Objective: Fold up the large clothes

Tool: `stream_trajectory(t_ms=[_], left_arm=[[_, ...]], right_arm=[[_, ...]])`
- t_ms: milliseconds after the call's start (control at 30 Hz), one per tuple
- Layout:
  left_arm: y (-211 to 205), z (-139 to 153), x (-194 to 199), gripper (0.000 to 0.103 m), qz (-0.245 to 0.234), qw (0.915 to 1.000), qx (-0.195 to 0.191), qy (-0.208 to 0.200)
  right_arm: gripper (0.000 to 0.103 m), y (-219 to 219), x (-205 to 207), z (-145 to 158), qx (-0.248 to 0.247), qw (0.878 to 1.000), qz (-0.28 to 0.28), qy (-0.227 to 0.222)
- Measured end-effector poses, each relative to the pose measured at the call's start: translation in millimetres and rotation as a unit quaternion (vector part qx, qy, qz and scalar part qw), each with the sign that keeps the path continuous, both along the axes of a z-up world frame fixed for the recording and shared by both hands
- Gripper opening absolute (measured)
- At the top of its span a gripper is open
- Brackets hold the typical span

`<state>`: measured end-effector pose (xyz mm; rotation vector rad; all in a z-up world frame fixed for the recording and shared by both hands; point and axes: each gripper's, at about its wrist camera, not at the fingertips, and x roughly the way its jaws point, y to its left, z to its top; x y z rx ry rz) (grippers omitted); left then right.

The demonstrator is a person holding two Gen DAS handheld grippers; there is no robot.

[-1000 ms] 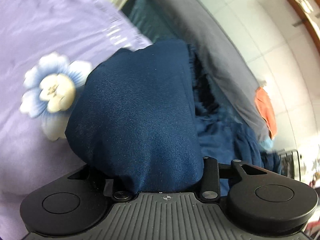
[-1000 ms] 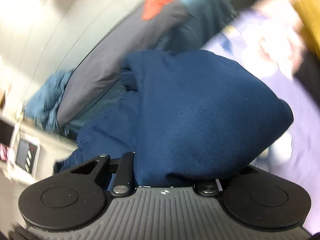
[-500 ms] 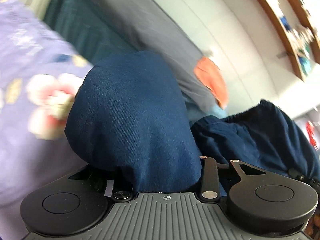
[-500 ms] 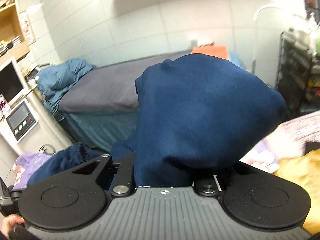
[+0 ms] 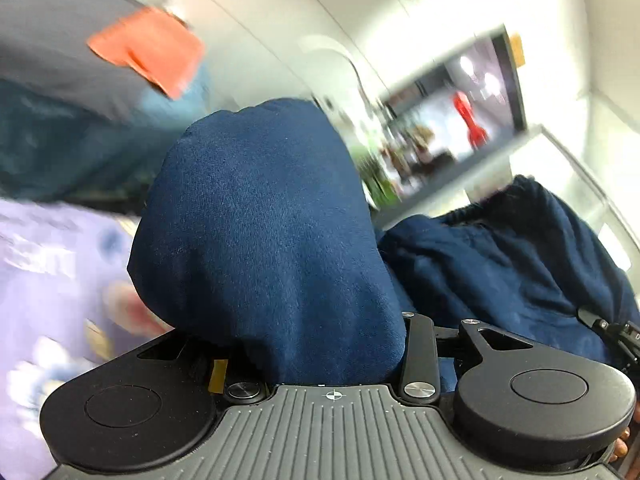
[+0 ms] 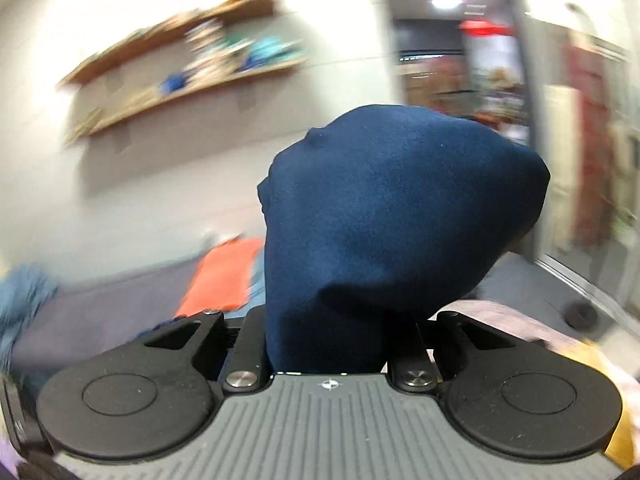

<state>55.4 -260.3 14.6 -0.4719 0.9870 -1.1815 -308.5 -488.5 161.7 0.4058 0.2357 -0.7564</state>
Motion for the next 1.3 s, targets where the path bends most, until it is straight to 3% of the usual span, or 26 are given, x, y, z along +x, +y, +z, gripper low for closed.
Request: stream_trajectory(t_ms=[67, 167, 267, 333, 400, 567, 633, 733, 833, 933, 1000, 1033, 1067, 1100, 1167, 1200, 1267, 1300], left_arm=[[-29.4, -25.7, -17.4, 0.086, -0.028, 0.9987, 0.039, 0.016], [-64.7, -66.4, -38.6, 0.096, -0.06, 0.9898, 0.129, 0.002], [-67.0, -92.1, -40.4, 0.098, -0.049, 0.9893, 0.136, 0.023], [-65.4, -101.3, -33.5, 0.102, -0.056, 0.9881, 0.137, 0.04], [-68.3, -102.4, -20.0, 0.103, -0.075, 0.9876, 0.134, 0.034], [-50.6, -102.2, -16.0, 0.103, -0.102, 0.9853, 0.114, 0.076], [-36.6, -103.0, -14.3, 0.103, -0.102, 0.9858, 0.104, 0.084], [-23.6, -104.2, -14.3, 0.103, -0.094, 0.9849, 0.101, 0.105], [1.2, -104.0, -4.1, 0.103, -0.067, 0.9856, 0.087, 0.128], [23.0, -101.3, 7.7, 0.103, -0.039, 0.9874, 0.077, 0.132], [38.7, -89.5, 9.5, 0.103, 0.002, 0.9917, 0.112, 0.064], [44.1, -82.9, 9.2, 0.103, 0.034, 0.9869, 0.157, 0.018], [47.7, -78.6, 10.2, 0.103, 0.063, 0.9766, 0.205, -0.017], [49.7, -75.5, 11.1, 0.103, 0.073, 0.9694, 0.232, -0.035], [51.7, -64.7, 8.2, 0.103, 0.047, 0.9723, 0.223, -0.055], [51.2, -57.1, 2.2, 0.103, 0.035, 0.9737, 0.215, -0.065], [38.0, -37.8, -18.2, 0.103, -0.002, 0.9727, 0.207, -0.105], [28.3, -28.9, -31.5, 0.103, -0.024, 0.9702, 0.204, -0.129]], right_arm=[[0.024, -27.7, -43.5, -29.5, 0.041, 0.998, -0.046, -0.022], [0.028, -78.0, -107.2, -112.1, 0.185, 0.97, -0.141, -0.075], [0.032, -102.8, -140.3, -190.2, 0.276, 0.936, -0.211, -0.06], [0.037, -101.6, -162.0, -224.2, 0.314, 0.91, -0.229, -0.144], [0.038, -100.3, -174.1, -244.3, 0.334, 0.89, -0.235, -0.201], [0.043, -105.5, -175.2, -254.0, 0.334, 0.887, -0.244, -0.206], [0.054, -98.7, -179.0, -251.8, 0.337, 0.884, -0.257, -0.198], [0.069, -94.7, -164.1, -228.5, 0.306, 0.9, -0.273, -0.148], [0.076, -78.0, -158.0, -206.8, 0.264, 0.917, -0.279, -0.111], [0.088, -61.9, -161.4, -187.9, 0.23, 0.916, -0.318, -0.079], [0.088, -47.5, -167.5, -170.4, 0.202, 0.91, -0.361, -0.038], [0.088, -40.4, -167.3, -160.7, 0.182, 0.908, -0.377, -0.016], [0.088, -32.1, -163.7, -149.4, 0.153, 0.911, -0.384, 0.008], [0.088, -23.5, -157.1, -137.4, 0.117, 0.92, -0.373, 0.035], [0.088, -12.7, -133.0, -117.8, 0.062, 0.948, -0.299, 0.084], [0.088, -8.0, -111.2, -106.9, 0.04, 0.964, -0.234, 0.123], [0.088, 1.6, -63.4, -91.8, 0.003, 0.976, -0.103, 0.193], [0.086, 7.2, -39.9, -85.8, -0.019, 0.976, -0.035, 0.216]])
